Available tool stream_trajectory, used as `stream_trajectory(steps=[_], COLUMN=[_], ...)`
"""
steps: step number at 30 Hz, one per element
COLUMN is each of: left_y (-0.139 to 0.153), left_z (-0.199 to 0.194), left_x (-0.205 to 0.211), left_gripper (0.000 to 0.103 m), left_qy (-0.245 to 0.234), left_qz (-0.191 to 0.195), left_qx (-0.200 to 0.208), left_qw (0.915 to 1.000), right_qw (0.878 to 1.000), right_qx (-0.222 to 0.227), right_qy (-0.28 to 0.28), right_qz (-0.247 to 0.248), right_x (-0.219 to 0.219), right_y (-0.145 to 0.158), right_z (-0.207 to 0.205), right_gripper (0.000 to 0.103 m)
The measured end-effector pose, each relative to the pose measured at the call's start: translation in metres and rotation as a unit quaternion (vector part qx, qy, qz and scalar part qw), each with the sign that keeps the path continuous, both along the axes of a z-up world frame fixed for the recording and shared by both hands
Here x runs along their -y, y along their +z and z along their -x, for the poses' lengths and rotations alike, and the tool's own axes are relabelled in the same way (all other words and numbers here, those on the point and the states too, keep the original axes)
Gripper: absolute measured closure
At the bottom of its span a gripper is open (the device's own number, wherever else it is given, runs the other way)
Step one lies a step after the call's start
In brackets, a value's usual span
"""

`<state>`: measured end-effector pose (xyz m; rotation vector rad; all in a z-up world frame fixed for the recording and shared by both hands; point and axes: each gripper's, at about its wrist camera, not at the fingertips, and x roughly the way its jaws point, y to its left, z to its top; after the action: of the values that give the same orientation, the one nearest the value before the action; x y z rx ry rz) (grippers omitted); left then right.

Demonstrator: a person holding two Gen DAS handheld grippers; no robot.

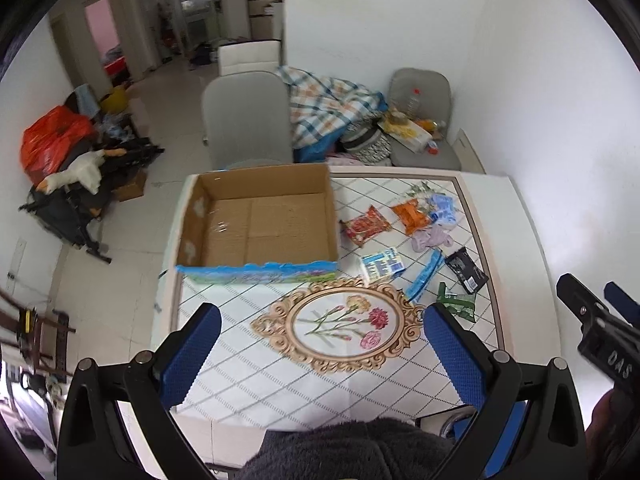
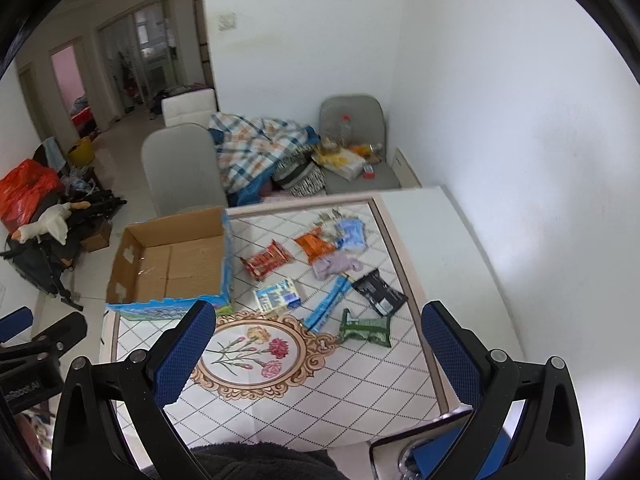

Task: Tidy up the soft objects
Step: 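Grasp the yellow milk carton with left tool while right tool grasps black snack bag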

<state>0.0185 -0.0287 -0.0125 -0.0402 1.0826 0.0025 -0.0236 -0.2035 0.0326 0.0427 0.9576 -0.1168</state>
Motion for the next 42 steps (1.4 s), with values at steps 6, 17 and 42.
stream_trajectory(steps=[6,17,42], left_y=[-0.06,-0.256,-0.398], left_z=[-0.076,-0.19,-0.251], left_x=[0.042,0.174,0.142], left_gripper=[0.0,0.002,0.034], left_qy=[-0.058,-0.286,-0.094], left_qz=[-0.043,-0.162,0.047], left_qx=[-0.04,-0.191,-0.396], left_qw=[0.9966,0.9248,0.9122], right_qw=[0.994,0.959,0.919], right_qx=[-0.093,-0.284,-0.371], right_qy=[-0.05,0.001,-0.041], right_qz=[-0.025,-0.002,-0.125], right_x=[0.073,0.155,0.211], right_y=[-0.073,-0.281,-0.454], right_z=[-0.069,-0.191,-0.266], right_gripper=[0.0,0.0,0.029])
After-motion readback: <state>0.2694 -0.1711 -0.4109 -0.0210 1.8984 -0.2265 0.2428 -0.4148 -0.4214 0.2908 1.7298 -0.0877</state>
